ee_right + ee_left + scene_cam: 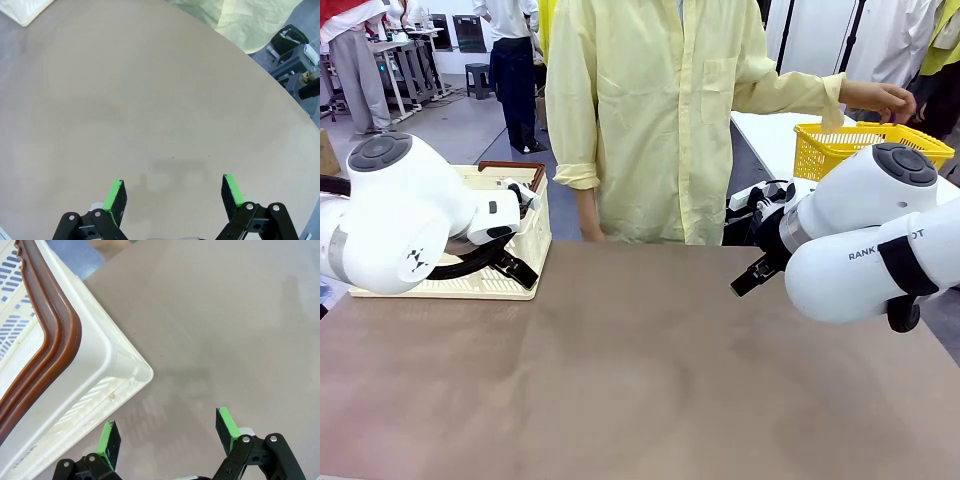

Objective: Place the drinks into the Shopping basket.
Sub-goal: Pick up one drink and place it into the Shopping basket.

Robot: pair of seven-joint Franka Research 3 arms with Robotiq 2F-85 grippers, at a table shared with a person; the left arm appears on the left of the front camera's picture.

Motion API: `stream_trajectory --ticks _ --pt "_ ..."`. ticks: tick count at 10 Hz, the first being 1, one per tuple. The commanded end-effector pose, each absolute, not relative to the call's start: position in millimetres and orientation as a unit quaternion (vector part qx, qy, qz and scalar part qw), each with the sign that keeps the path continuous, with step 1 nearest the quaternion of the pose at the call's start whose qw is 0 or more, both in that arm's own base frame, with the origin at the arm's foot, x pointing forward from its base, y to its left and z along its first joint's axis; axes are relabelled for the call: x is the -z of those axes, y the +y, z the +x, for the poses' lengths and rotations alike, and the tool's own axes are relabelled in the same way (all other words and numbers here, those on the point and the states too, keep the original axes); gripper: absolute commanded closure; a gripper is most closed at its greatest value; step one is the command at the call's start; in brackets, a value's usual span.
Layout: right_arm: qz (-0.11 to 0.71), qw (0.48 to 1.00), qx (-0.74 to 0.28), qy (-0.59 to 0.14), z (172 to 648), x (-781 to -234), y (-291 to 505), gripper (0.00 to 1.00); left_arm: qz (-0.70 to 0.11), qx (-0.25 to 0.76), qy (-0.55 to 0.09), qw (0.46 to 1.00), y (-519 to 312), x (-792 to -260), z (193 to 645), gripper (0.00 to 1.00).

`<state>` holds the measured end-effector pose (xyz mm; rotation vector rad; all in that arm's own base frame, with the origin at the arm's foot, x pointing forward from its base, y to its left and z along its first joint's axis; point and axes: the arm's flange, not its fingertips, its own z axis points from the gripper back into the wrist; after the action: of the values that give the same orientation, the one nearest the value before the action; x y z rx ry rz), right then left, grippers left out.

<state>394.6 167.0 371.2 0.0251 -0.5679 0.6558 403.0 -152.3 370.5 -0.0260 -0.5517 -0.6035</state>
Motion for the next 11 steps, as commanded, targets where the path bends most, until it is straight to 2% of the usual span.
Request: stream_trajectory --ticks 1,3,4,5,6,7,8,9,10,11 --pt "0.012 0.907 -0.317 -0.275 395 -371 167 0.0 -0.013 0.293 -0.268 0.918 -152 -371 403 0.0" --pt "0.012 0.907 -0.318 -0.275 395 -371 167 0.0 -0.013 0.293 -0.268 0.918 -152 -371 403 0.0" --pt "0.074 0.941 -0.257 -0.208 393 -373 166 0.0 -0.089 0.314 -0.11 0.939 -154 -379 395 0.0" --pt "0.111 0.961 -0.205 -0.15 389 -378 158 0.0 -0.147 0.274 -0.005 0.95 -161 -389 389 0.0" --pt "0.179 0.972 -0.125 -0.082 387 -389 147 0.0 -0.203 0.263 0.053 0.942 -169 -401 381 0.0" --pt "0.215 0.972 -0.079 -0.051 385 -399 133 0.0 -0.286 0.288 0.087 0.91 -168 -409 375 0.0" --pt "0.305 0.948 -0.084 -0.026 379 -413 114 0.0 -0.367 0.293 0.097 0.878 -162 -424 372 0.0" --pt "0.431 0.895 -0.115 0.0 369 -432 89 0.0 -0.45 0.3 0.097 0.835 -142 -442 369 0.0" --pt "0.515 0.849 -0.113 -0.015 357 -451 52 0.0 -0.506 0.28 0.066 0.813 -106 -464 365 0.0" --pt "0.547 0.833 -0.075 -0.038 347 -462 15 0.0 -0.534 0.254 0.025 0.806 -62 -479 361 0.0"
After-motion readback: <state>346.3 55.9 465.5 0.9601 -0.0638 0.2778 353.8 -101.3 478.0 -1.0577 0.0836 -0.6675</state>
